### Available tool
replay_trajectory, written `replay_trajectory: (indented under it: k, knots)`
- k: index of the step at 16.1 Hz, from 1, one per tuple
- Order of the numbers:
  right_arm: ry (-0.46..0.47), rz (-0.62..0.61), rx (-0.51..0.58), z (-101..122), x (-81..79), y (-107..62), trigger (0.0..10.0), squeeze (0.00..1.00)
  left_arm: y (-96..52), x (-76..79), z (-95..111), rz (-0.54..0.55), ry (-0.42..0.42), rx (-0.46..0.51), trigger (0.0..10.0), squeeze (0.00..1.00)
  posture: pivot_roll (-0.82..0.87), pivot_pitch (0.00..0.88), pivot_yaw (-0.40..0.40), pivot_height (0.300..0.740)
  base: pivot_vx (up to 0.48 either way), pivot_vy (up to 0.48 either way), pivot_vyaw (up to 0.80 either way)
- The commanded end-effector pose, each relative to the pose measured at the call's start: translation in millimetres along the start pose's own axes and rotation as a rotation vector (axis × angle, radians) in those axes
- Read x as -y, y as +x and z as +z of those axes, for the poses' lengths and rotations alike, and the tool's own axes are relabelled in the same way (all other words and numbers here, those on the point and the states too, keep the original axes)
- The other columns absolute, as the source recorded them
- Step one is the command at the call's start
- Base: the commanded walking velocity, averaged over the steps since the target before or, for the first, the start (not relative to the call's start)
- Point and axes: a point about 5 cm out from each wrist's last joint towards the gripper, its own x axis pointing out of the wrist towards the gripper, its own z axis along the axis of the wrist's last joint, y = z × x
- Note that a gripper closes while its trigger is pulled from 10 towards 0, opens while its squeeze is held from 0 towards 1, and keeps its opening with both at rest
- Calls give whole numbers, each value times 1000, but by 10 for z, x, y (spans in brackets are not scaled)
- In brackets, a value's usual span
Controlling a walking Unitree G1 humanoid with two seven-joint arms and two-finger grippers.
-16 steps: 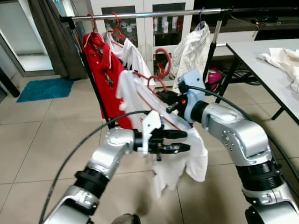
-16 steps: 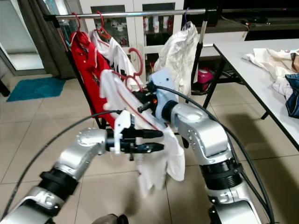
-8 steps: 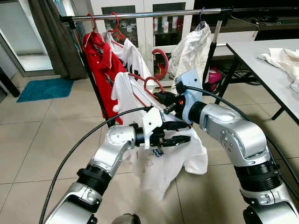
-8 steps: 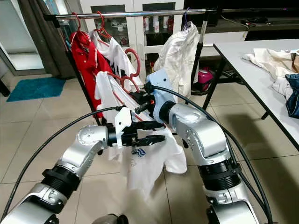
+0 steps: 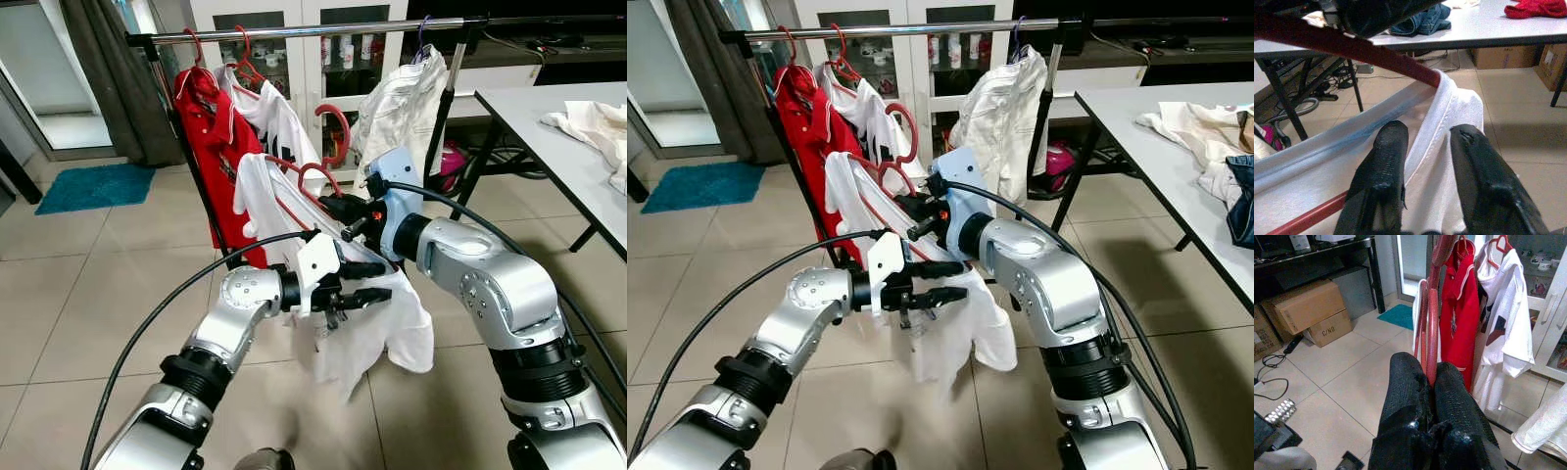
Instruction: Hang hanger
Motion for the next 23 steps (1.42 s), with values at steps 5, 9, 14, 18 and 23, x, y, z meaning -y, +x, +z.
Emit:
replay_trajectory:
  k: [5, 9, 14, 18, 23]
  knots:
    - [-9, 31, 53, 134, -49, -15, 10000, 0, 49, 20, 28, -25, -26, 40, 0, 0, -151, 0, 93, 740, 0, 0, 0]
    - [-9, 30, 51, 129, -44, -15, 10000, 0, 52, 9, 42, -17, -39, 57, 0, 0, -151, 0, 93, 740, 0, 0, 0]
    - [-17, 12, 41, 112, -5, -21, 10000, 0, 27, 33, 97, -6, -47, 101, 0, 0, -152, 0, 96, 740, 0, 0, 0]
    - [-49, -6, -8, 18, 30, -22, 10000, 0, -8, 46, 179, -16, -28, 120, 0, 0, -149, 0, 92, 740, 0, 0, 0]
    - [-80, -13, -47, -61, 44, -30, 10000, 0, -56, -1, 268, 46, 21, 125, 0, 0, -150, 0, 93, 740, 0, 0, 0]
